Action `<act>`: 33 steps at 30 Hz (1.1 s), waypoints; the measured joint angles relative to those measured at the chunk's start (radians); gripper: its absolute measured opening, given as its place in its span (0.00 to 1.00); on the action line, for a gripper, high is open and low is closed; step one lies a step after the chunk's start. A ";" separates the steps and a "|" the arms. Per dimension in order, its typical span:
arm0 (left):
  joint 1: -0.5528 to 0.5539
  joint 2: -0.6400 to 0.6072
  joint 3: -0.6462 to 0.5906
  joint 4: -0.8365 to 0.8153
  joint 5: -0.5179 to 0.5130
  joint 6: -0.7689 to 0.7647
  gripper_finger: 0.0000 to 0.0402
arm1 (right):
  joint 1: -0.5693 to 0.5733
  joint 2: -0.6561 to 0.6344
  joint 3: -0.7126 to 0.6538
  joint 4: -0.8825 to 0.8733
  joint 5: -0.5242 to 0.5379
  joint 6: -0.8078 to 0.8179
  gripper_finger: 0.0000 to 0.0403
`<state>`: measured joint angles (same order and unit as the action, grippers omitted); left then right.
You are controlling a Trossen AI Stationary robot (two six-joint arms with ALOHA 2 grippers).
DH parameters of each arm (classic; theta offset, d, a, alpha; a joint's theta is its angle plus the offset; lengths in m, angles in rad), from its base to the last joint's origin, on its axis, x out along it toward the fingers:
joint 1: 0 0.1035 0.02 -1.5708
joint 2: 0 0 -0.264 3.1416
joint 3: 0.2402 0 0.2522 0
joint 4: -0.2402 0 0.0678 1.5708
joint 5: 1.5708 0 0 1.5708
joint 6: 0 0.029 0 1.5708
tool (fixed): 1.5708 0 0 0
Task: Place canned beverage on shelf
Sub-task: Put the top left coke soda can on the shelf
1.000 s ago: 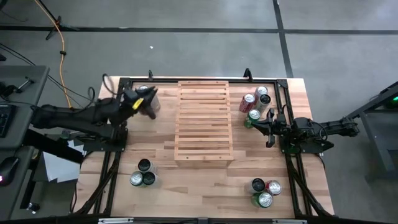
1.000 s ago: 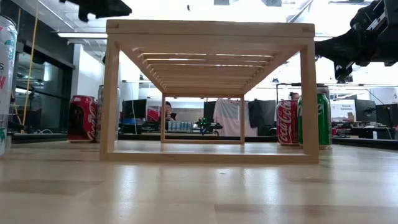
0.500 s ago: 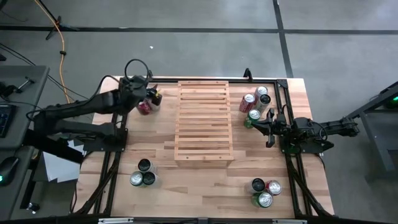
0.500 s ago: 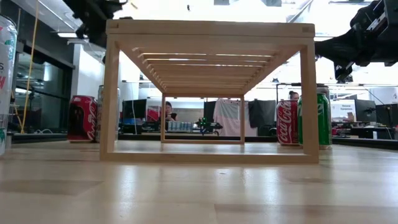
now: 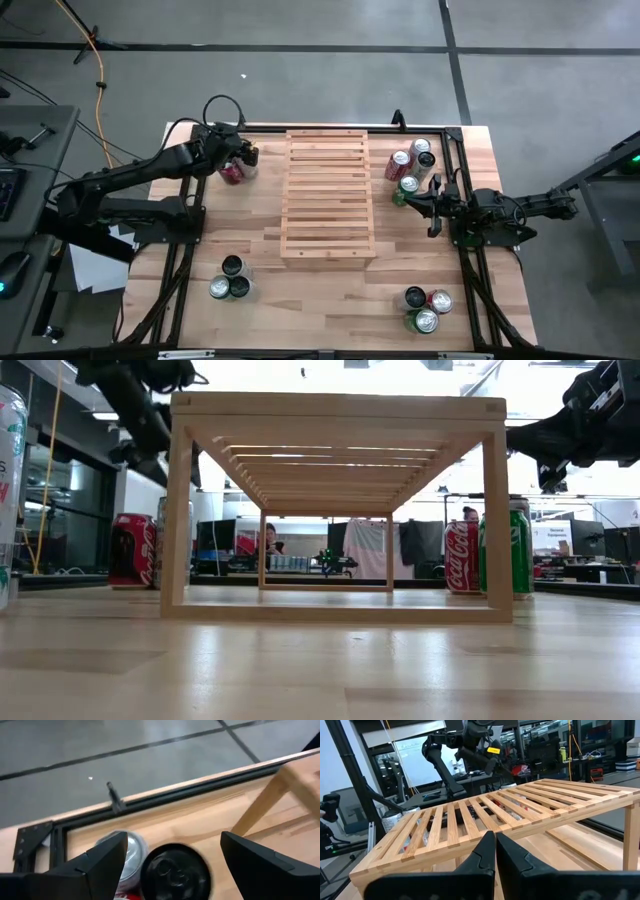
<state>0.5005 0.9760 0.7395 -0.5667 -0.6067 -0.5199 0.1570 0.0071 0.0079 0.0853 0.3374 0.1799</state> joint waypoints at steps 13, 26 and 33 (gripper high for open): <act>0.001 -0.083 0.003 -0.128 0.035 0.055 0.77 | 0.000 0.000 0.000 0.000 0.000 -0.004 0.00; 0.001 -0.142 0.037 -0.490 0.112 -0.013 0.77 | 0.000 0.000 0.000 0.000 0.000 -0.004 0.00; 0.001 -0.141 -0.039 -0.398 0.115 -0.027 0.77 | 0.000 0.000 0.000 0.000 0.001 -0.002 0.00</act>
<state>0.5016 0.8349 0.7010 -0.9645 -0.4914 -0.5465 0.1570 0.0071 0.0080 0.0853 0.3382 0.1780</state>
